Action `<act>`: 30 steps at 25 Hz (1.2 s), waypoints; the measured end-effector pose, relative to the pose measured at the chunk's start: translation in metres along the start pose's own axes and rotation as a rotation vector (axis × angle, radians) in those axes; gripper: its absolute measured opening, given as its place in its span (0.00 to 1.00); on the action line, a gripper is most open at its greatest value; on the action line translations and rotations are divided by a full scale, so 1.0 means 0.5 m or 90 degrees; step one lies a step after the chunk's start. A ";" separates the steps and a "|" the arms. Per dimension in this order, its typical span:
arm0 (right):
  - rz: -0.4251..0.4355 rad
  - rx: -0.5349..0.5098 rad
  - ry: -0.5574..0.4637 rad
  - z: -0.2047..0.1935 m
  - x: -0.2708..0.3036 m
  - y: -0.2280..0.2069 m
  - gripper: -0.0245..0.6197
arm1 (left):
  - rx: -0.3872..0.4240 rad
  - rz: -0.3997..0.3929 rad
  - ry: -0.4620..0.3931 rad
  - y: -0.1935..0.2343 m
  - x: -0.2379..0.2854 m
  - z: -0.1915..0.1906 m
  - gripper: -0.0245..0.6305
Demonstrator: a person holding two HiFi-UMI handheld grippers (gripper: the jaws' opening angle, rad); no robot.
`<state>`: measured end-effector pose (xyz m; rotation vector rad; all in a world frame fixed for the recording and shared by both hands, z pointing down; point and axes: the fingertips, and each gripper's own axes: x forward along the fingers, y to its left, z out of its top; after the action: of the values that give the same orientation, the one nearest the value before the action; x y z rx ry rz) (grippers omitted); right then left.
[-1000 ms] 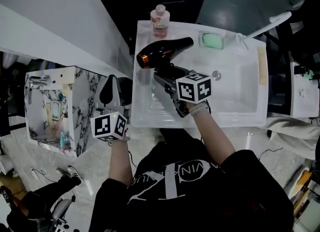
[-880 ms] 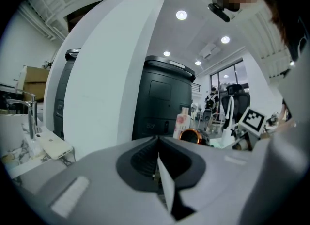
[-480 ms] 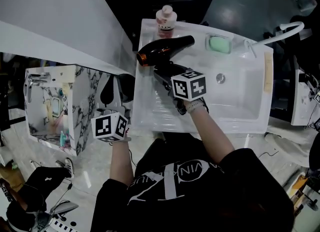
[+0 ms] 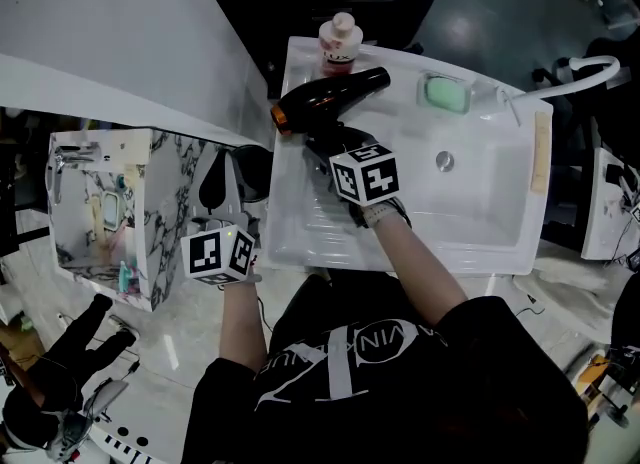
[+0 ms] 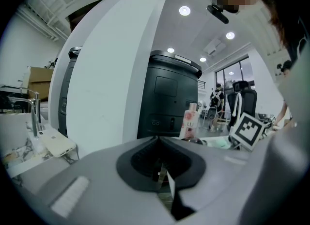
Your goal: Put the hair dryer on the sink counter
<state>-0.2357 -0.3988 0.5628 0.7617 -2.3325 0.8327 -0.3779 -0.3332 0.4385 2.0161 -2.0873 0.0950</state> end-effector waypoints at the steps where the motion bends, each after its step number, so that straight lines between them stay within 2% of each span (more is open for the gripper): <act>1: -0.002 -0.002 0.000 0.001 0.003 -0.001 0.44 | 0.000 0.001 0.000 0.002 0.001 0.000 0.04; 30: 0.000 -0.023 0.009 -0.006 0.020 -0.021 0.48 | 0.004 0.003 -0.001 0.004 0.014 -0.002 0.04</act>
<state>-0.2348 -0.4066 0.5750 0.7395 -2.3287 0.7915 -0.3801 -0.3397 0.4410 2.0146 -2.0957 0.1017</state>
